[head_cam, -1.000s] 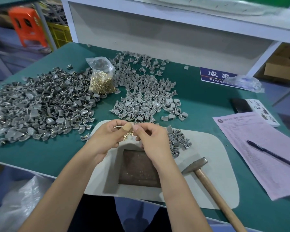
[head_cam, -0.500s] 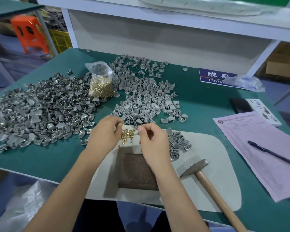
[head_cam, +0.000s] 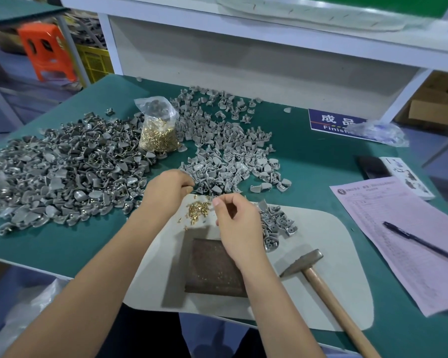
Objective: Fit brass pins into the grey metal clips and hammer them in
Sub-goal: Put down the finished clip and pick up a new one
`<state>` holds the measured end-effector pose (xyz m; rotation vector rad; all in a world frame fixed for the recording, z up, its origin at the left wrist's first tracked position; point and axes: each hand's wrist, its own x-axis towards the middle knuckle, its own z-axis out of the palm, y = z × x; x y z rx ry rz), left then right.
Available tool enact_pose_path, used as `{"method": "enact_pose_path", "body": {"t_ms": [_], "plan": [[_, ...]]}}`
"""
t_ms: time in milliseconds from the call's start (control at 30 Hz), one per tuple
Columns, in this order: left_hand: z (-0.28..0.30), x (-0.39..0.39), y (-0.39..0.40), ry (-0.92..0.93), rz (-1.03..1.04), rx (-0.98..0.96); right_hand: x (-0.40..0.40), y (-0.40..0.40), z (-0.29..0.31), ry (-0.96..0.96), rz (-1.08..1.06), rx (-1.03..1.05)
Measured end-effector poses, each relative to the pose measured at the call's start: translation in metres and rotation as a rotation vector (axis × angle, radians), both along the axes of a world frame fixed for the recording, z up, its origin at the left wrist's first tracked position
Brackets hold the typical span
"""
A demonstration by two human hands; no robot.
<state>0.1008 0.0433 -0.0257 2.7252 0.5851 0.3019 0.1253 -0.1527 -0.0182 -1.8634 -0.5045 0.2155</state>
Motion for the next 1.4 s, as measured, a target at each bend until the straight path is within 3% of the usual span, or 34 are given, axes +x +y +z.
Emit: {"method": "enact_pose_path", "body": {"t_ms": [133,233,433,900,1133,1400], "plan": [[0.005,0.013,0.002,0.112,0.007,0.107,-0.001,0.000,0.000,-0.014,0.003,-0.006],[-0.007,0.009,-0.006,0.098,0.011,0.145,-0.001,0.000,0.001,-0.013,0.002,0.002],[-0.024,-0.009,-0.020,-0.110,0.021,0.044,0.000,0.001,0.001,-0.016,-0.005,0.002],[-0.014,-0.014,-0.018,-0.022,-0.068,-0.027,-0.001,0.003,0.001,-0.016,-0.009,-0.009],[-0.009,-0.016,-0.030,-0.150,-0.190,-0.045,-0.001,0.001,0.002,0.079,-0.325,0.167],[-0.012,-0.002,-0.040,-0.143,-0.152,-0.066,-0.001,0.001,0.002,0.093,-0.341,0.165]]}}
